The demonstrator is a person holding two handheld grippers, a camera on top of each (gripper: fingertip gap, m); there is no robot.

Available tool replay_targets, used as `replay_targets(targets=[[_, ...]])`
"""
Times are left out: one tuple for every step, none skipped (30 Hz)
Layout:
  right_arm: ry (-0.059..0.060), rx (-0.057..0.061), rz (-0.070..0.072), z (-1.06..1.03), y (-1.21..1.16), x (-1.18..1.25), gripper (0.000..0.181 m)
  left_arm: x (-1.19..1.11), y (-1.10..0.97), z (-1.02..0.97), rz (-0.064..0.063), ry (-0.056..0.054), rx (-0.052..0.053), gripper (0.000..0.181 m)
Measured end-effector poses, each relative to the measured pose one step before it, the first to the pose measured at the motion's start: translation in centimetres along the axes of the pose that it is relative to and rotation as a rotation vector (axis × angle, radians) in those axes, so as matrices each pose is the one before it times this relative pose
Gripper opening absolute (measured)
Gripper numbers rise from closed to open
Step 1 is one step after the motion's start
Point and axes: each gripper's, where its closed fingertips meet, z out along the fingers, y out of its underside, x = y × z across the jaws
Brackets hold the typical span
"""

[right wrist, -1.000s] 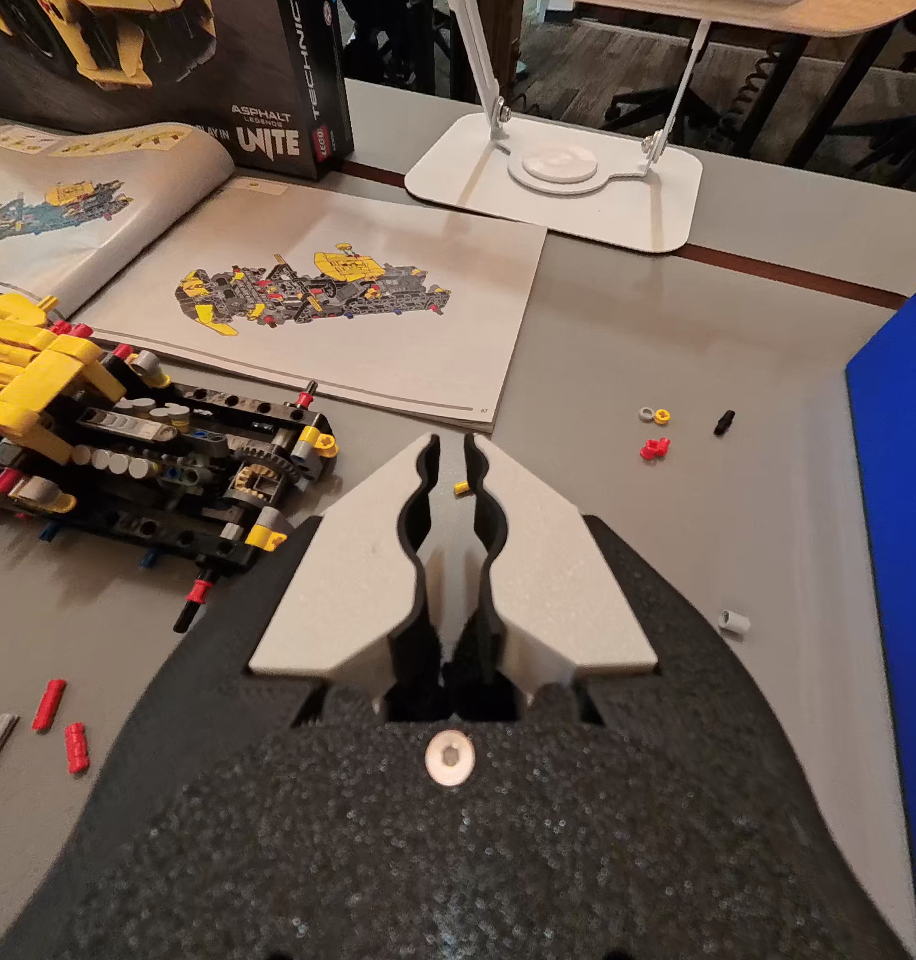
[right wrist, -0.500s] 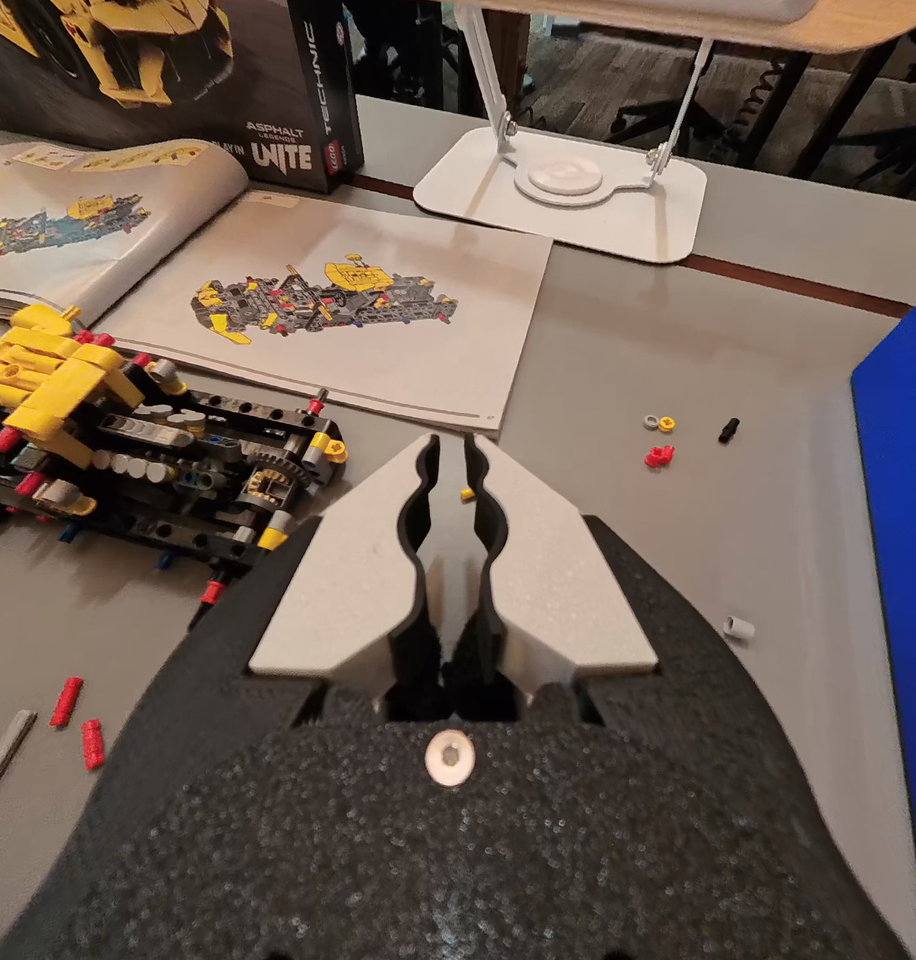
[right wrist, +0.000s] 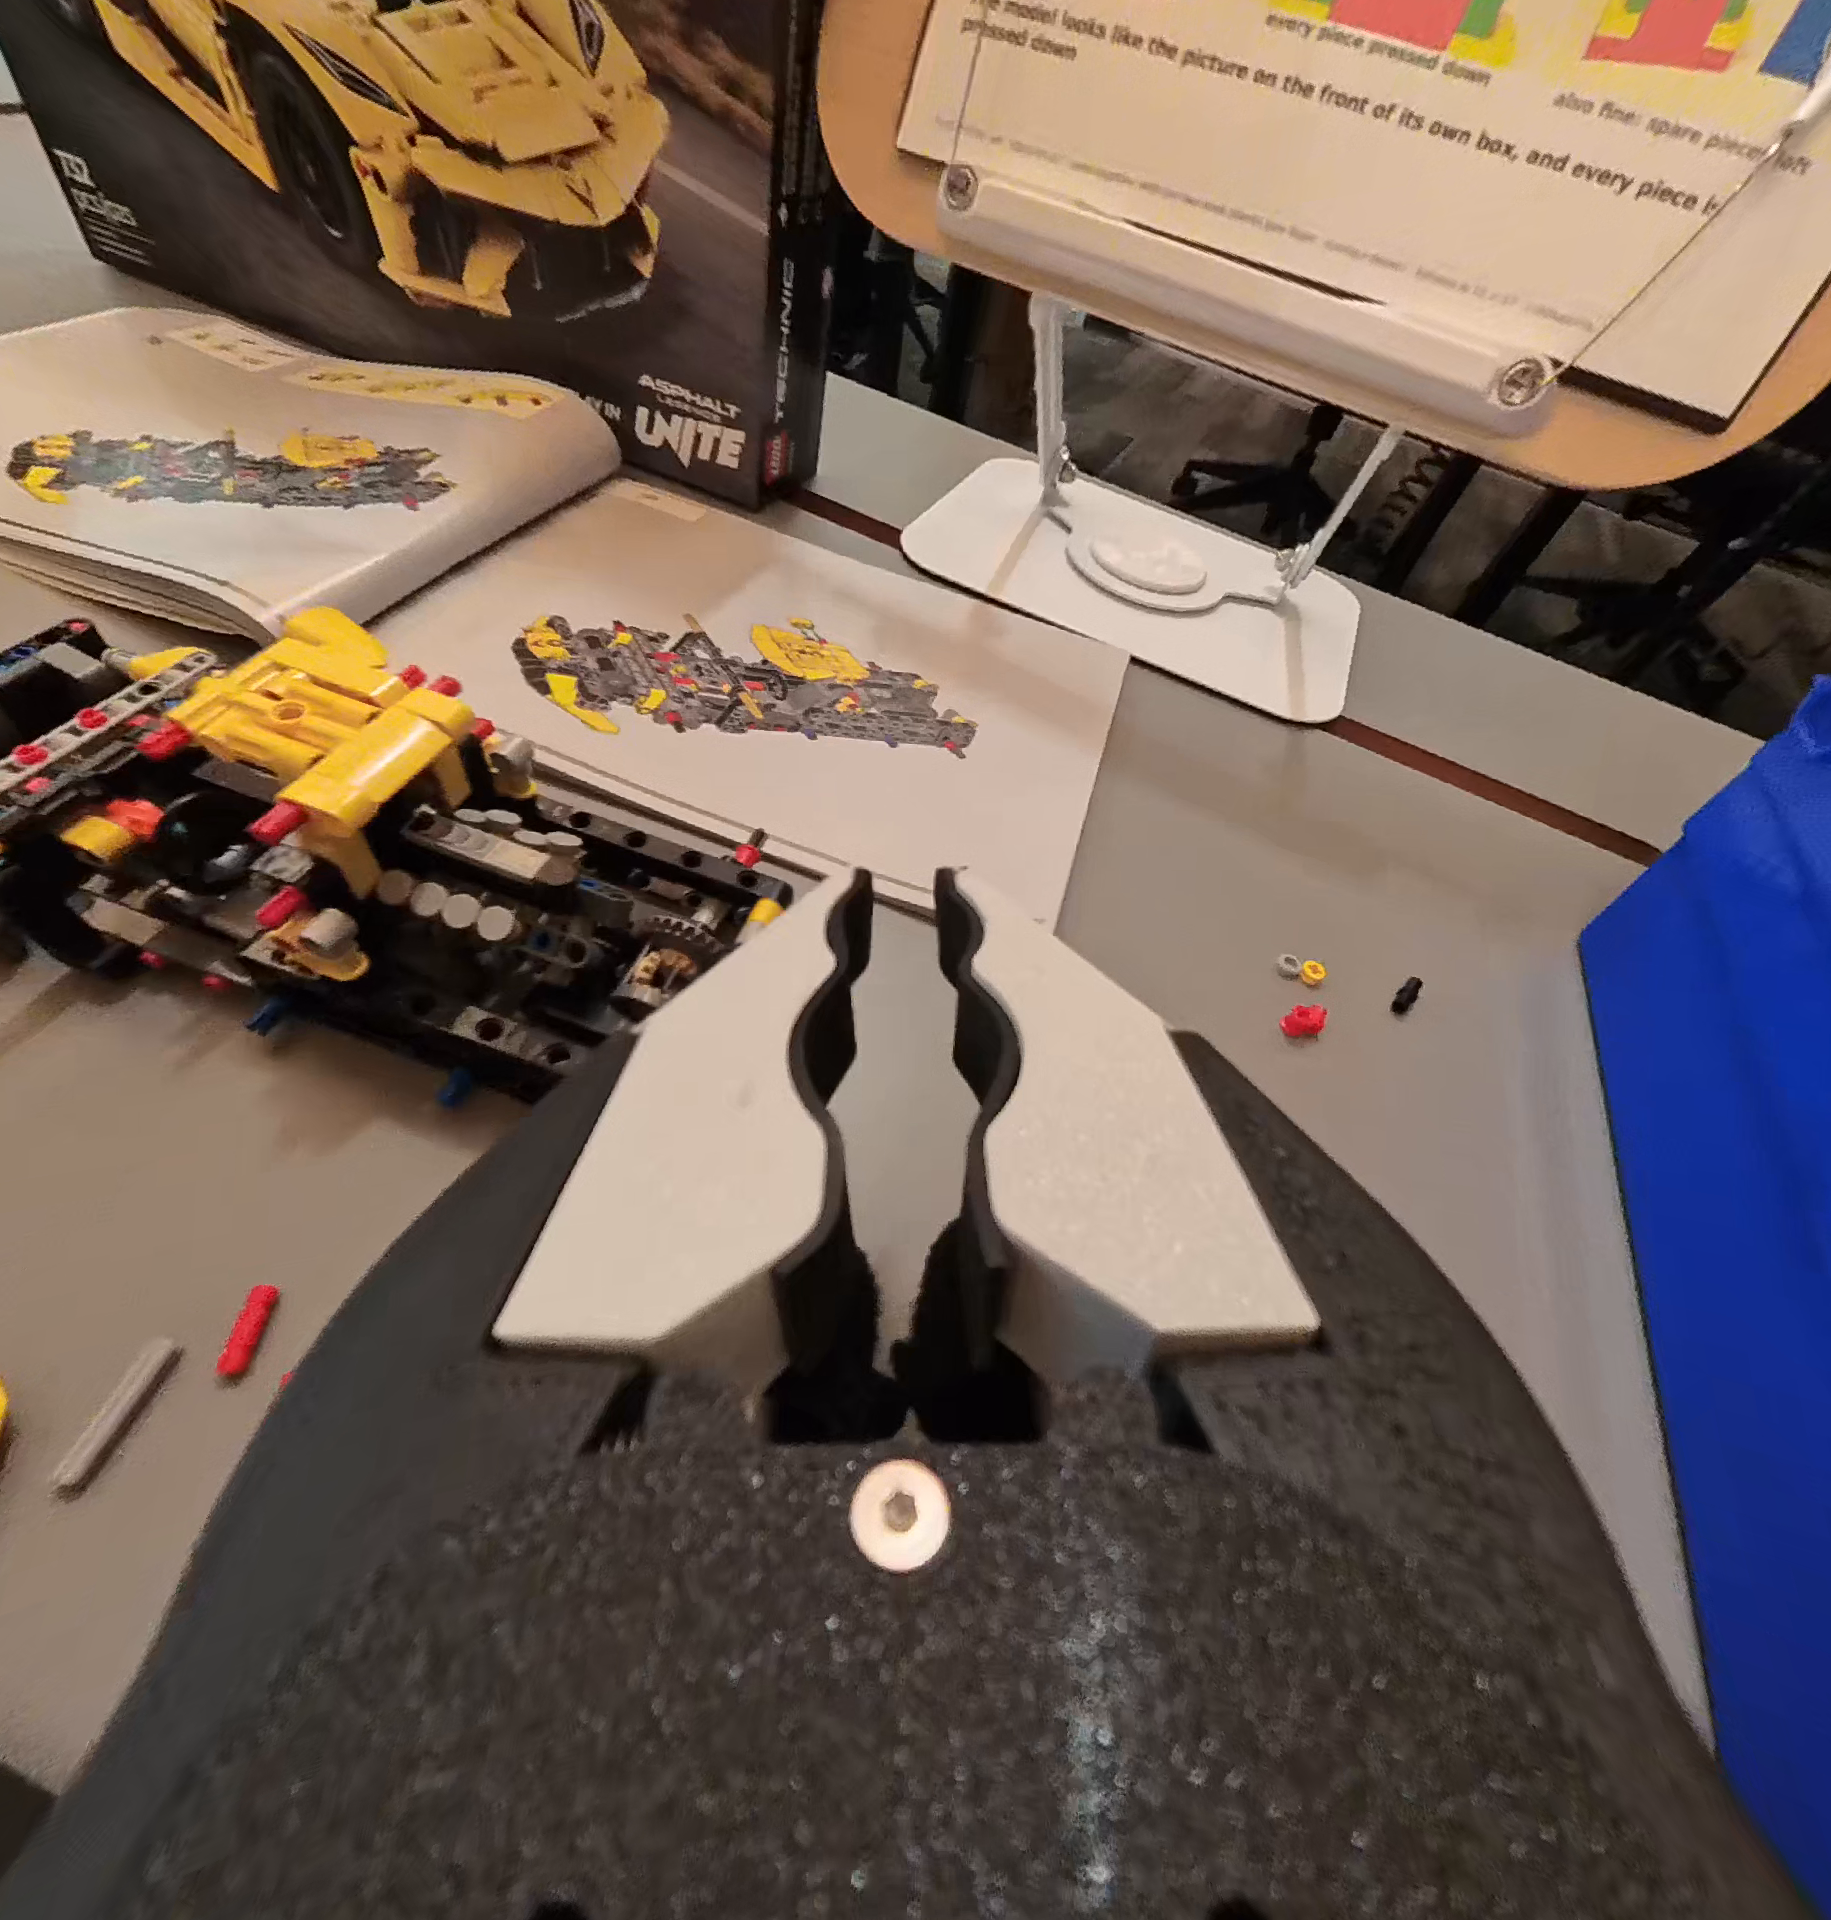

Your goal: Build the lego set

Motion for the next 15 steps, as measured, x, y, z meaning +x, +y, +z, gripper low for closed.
replay_targets(targets=[[-0.0035,0.0047,-0.0005,-0.117,-0.068,-0.16,0.01,0.704,0.068,-0.036,-0.0038,0.0378,-0.0028,0.028],[-0.0054,0.0017,0.0029,-0.063,-0.009,-0.152,0.01,0.988,0.045,0.044,-0.0043,0.0504,-0.0065,0.027],[-0.0075,-0.002,0.0034,-0.027,0.051,-0.145,0.01,0.923,-0.045,0.101,0.0011,0.0375,-0.0042,0.028],[-0.0047,-0.0011,0.0029,-0.034,0.036,-0.081,0.01,0.89,-0.176,0.133,0.0104,0.0248,0.0015,0.027],[-0.003,0.002,0.0029,-0.06,-0.02,-0.036,0.01,1.103,-0.181,0.192,0.0197,0.0296,0.0003,0.027],[-0.0036,0.0044,0.0035,-0.084,-0.05,-0.052,0.01,1.161,-0.087,0.3,0.0222,0.0301,-0.0094,0.027],[-0.0062,0.0035,0.006,-0.067,-0.02,-0.077,0.009,1.254,0.005,0.452,0.0201,0.0324,-0.0196,0.027],[-0.0081,-0.0013,0.0084,-0.027,0.058,-0.09,0.009,1.492,0.178,0.654,0.0168,0.0449,-0.0323,0.027],[-0.0056,-0.0031,0.0081,0.006,0.07,-0.037,0.009,1.501,0.281,0.871,0.0163,0.0432,-0.0427,0.028],[-0.0028,-0.0009,0.005,0.01,0.029,0.006,0.009,1.139,0.274,1.064,0.0215,0.0195,-0.0456,0.028],[-0.0018,0.0001,0.0042,0.014,0.005,0.026,0.009,0.881,0.284,1.172,0.0297,0.0022,-0.0512,0.029],[-0.003,-0.0013,0.0039,0.008,0.031,-0.008,0.009,0.636,0.241,1.211,0.0305,-0.0109,-0.0546,0.029],[-0.0043,-0.0021,0.0023,0.017,0.043,-0.046,0.009,0.336,0.071,1.136,0.0201,-0.0245,-0.0478,0.03],[-0.0036,-0.0017,-0.0003,-0.005,0.042,-0.051,0.009,0.501,-0.084,1.029,0.0123,-0.0083,-0.0368,0.03],[-0.0001,0.0002,-0.0027,-0.034,0.005,-0.017,0.009,0.753,-0.229,0.882,0.005,0.0148,-0.0249,0.031]])
